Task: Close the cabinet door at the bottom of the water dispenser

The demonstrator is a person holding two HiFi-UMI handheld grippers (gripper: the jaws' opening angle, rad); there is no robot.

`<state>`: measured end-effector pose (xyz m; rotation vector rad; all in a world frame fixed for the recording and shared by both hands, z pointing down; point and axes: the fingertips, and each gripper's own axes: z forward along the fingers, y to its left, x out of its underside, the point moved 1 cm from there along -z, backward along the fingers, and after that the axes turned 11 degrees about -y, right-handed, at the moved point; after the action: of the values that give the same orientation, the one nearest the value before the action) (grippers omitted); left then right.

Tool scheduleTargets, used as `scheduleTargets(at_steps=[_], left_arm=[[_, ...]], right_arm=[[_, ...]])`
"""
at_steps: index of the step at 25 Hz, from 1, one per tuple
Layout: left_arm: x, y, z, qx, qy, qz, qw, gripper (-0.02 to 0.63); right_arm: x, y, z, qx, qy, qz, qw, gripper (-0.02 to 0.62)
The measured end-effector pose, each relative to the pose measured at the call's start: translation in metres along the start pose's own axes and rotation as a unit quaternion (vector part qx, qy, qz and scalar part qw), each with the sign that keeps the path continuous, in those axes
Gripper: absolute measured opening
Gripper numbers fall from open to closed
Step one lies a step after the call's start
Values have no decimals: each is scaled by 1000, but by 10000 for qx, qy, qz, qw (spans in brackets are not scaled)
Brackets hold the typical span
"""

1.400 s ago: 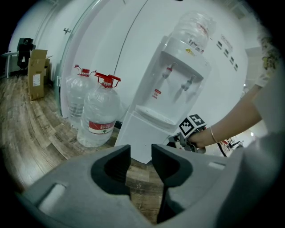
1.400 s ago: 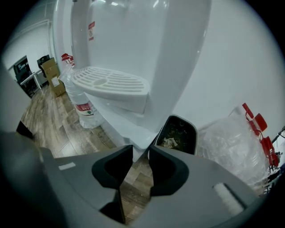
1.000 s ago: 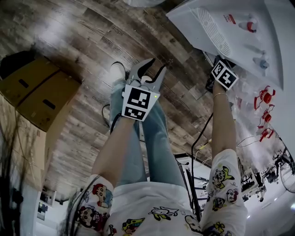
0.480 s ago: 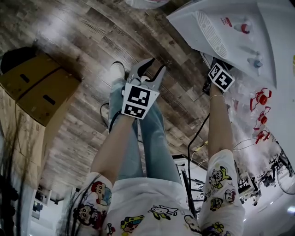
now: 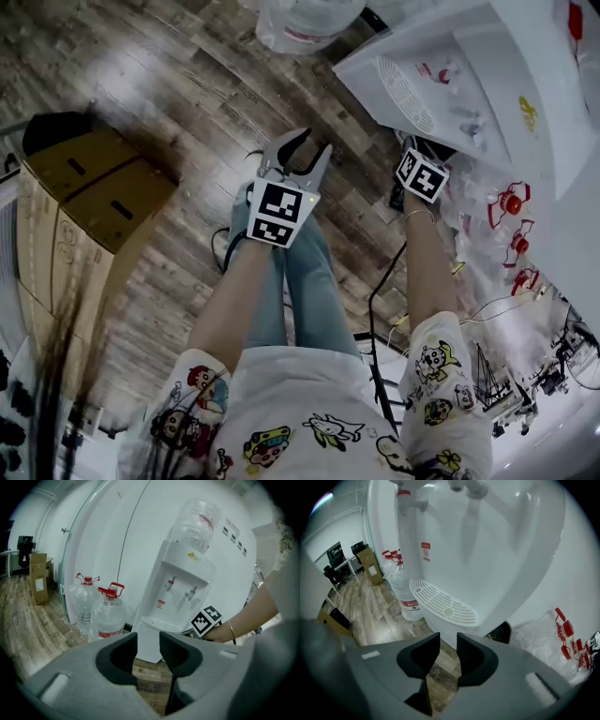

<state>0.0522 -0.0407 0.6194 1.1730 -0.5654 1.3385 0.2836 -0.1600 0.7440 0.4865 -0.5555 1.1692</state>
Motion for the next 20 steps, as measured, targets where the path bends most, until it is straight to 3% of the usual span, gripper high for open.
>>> scheduleTargets(at_steps=[10, 15, 20], left_arm=[[-79, 11, -56, -24, -82, 157, 9998, 141], [-140, 18, -74, 144, -232, 454, 9986, 142], [-211, 6, -89, 558, -512, 822, 9937, 141]], right_arm=[[-97, 81, -96, -837, -826, -17, 9931, 140], [-160, 113, -159, -1249, -1530, -310, 9798, 146], [-220, 119, -242, -1424, -2281, -8, 9632, 143]])
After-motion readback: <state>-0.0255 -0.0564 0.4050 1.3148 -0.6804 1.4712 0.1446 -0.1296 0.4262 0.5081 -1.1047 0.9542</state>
